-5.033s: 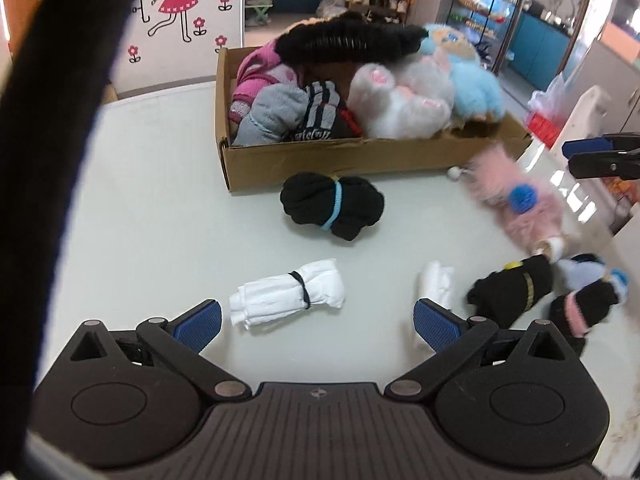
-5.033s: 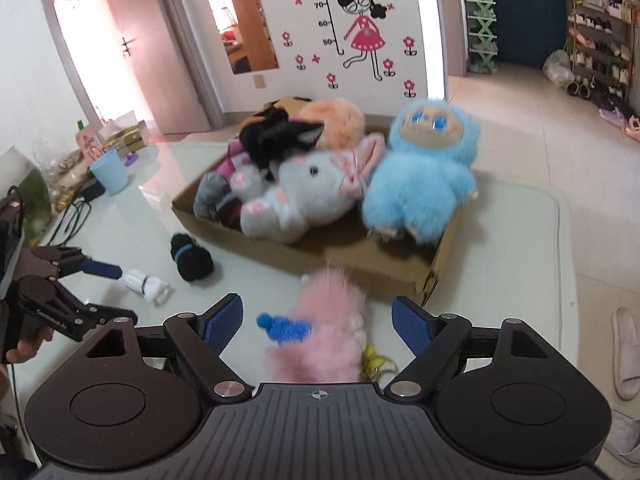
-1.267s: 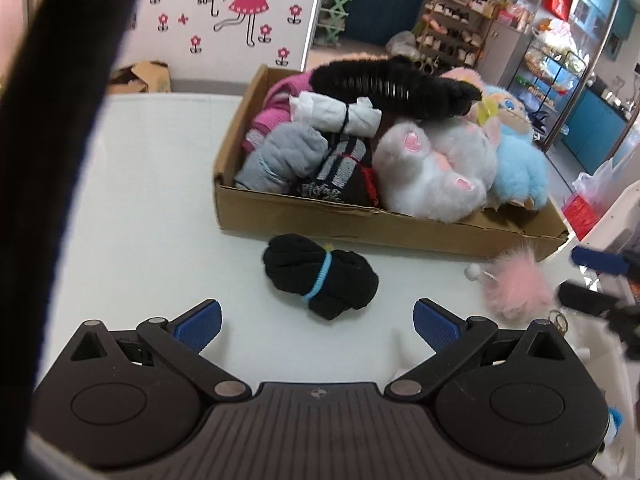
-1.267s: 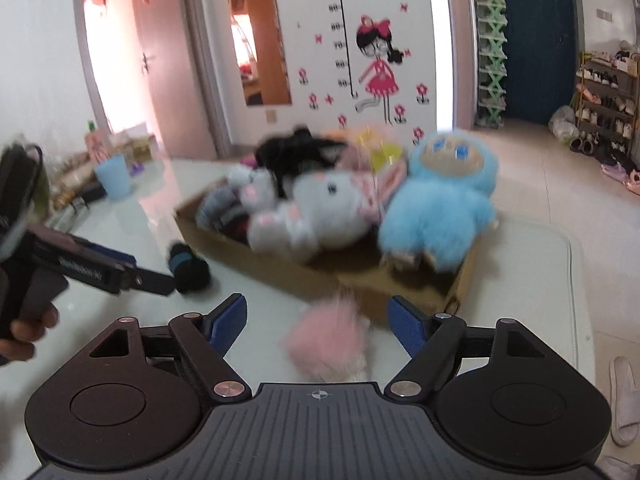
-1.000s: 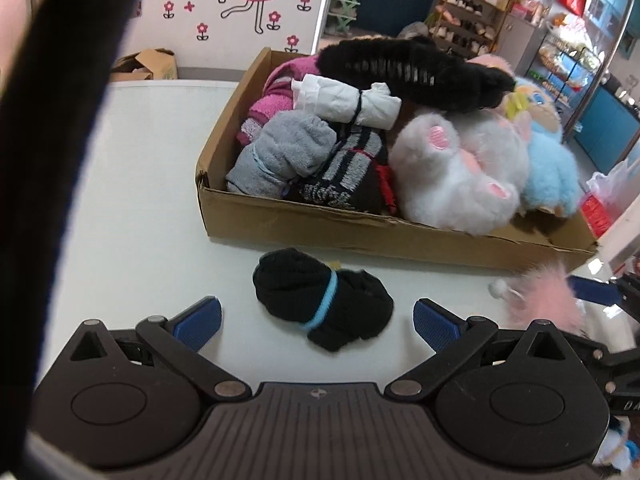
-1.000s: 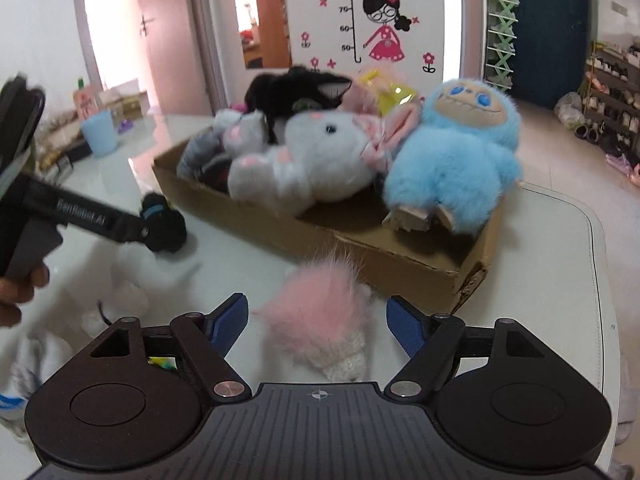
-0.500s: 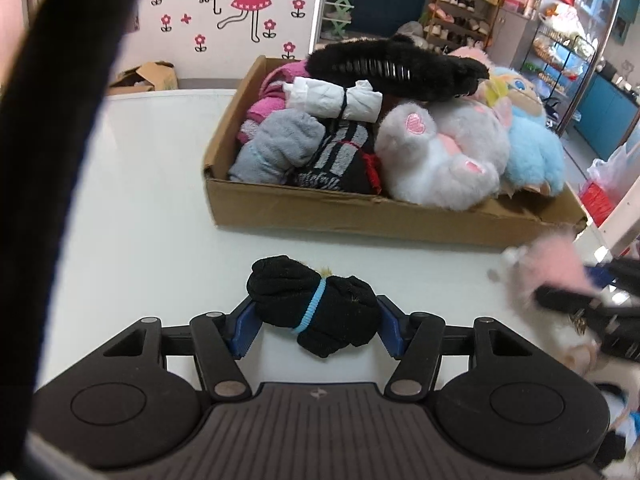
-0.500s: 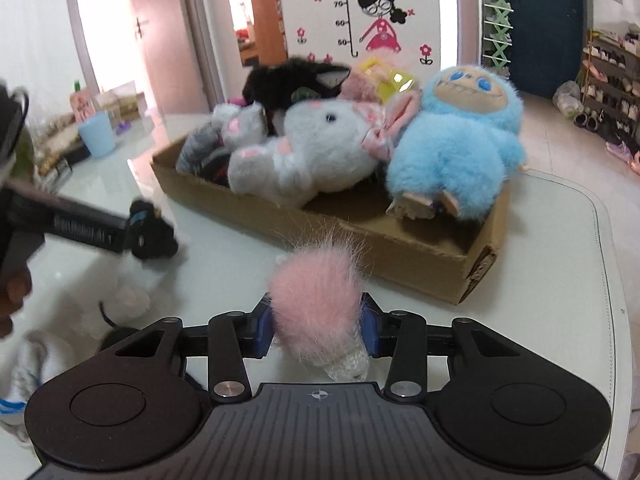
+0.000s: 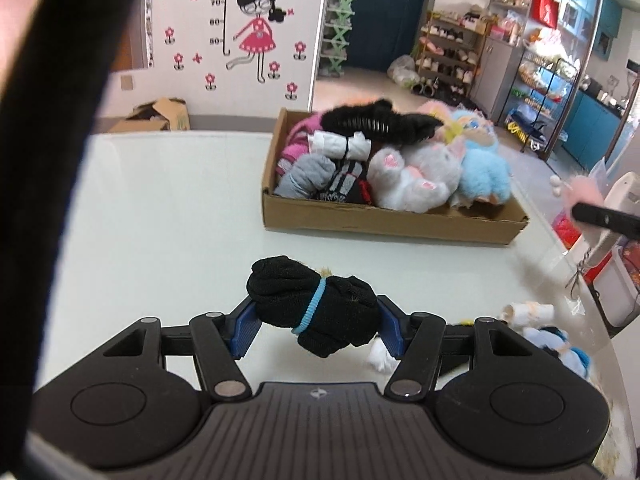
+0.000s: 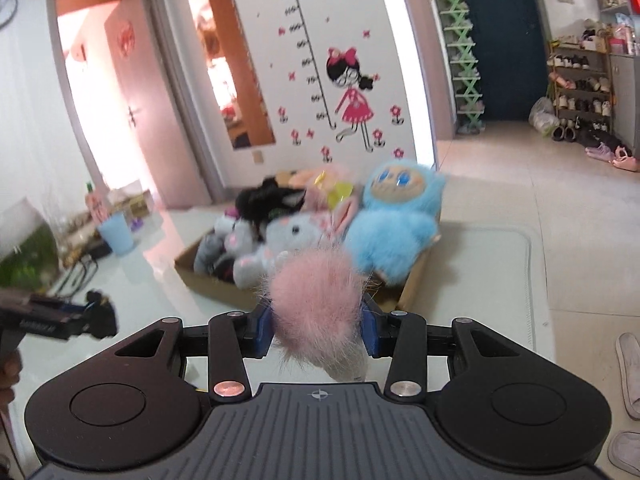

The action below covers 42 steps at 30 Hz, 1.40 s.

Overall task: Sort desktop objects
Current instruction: 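Grasp the black sock bundle with the left tool while the right tool grasps the pink fluffy pom-pom, then carry the black sock and pink pom-pom into the box and open both tools, then move both tools back to the remaining socks on the table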

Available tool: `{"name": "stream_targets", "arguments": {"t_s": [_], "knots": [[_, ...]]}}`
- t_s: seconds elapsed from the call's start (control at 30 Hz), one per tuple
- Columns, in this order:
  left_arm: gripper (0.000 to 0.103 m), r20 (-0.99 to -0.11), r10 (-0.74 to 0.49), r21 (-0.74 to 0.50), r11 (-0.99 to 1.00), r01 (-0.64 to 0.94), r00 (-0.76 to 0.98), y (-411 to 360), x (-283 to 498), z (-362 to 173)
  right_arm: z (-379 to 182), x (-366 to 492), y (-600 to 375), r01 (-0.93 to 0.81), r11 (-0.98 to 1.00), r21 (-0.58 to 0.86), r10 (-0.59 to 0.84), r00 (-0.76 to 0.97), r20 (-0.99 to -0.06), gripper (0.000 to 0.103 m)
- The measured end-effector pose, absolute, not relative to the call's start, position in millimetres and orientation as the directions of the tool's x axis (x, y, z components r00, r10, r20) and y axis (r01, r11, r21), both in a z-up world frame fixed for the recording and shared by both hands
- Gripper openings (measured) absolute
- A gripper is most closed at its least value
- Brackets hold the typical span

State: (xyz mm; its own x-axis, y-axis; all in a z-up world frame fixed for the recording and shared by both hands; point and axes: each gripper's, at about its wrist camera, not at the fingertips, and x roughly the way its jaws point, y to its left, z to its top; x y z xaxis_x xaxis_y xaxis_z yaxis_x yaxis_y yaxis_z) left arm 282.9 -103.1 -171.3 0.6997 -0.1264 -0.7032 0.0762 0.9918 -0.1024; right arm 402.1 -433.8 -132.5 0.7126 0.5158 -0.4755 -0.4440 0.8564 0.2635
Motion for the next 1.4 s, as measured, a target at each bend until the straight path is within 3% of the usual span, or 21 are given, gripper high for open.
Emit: {"name": "stream_targets", "arguments": {"t_s": [0.2,0.47,0.67,1.03,1.1,1.2,1.27,1.4], "knots": [[0.058,-0.66,-0.11,-0.083,0.994,0.073,0.743,-94.8,270.8,-137.6,-104.0,392.4,-448.2,-0.441,0.849,0.291,0.527,0.744,-0.411,0.049],[0.059,-0.629,-0.143,-0.113,0.989,0.091,0.765,-104.7,339.5,-113.2,-73.5,429.3,-418.1,-0.485,0.837,0.253,0.547,0.734,-0.403,0.05],[0.059,-0.637,-0.194,-0.139,0.981,0.137,0.746,-136.0,411.1,-134.3,-79.4,468.0,-384.3,-0.544,0.799,0.255,0.6,0.693,-0.4,0.05],[0.06,-0.667,-0.215,-0.167,0.976,0.138,0.713,-149.9,480.1,-200.9,-154.2,510.5,-341.7,-0.62,0.78,0.091,0.567,0.637,-0.523,0.05],[0.063,-0.651,-0.223,-0.177,0.974,0.14,0.725,-142.6,473.7,-205.4,-164.5,508.7,-341.7,-0.636,0.768,0.067,0.566,0.627,-0.536,0.05],[0.075,-0.628,-0.219,-0.174,0.975,0.14,0.747,-139.3,460.6,-203.9,-179.4,506.8,-344.7,-0.651,0.757,0.057,0.563,0.605,-0.562,0.051],[0.101,-0.629,-0.195,-0.127,0.981,0.148,0.753,-142.2,452.3,-202.0,-187.8,506.6,-344.7,-0.649,0.76,0.041,0.545,0.601,-0.584,0.053],[0.101,-0.648,-0.171,-0.06,0.983,0.174,0.742,-152.0,444.3,-202.1,-190.5,505.7,-345.7,-0.654,0.755,0.051,0.549,0.587,-0.595,0.055]]}}
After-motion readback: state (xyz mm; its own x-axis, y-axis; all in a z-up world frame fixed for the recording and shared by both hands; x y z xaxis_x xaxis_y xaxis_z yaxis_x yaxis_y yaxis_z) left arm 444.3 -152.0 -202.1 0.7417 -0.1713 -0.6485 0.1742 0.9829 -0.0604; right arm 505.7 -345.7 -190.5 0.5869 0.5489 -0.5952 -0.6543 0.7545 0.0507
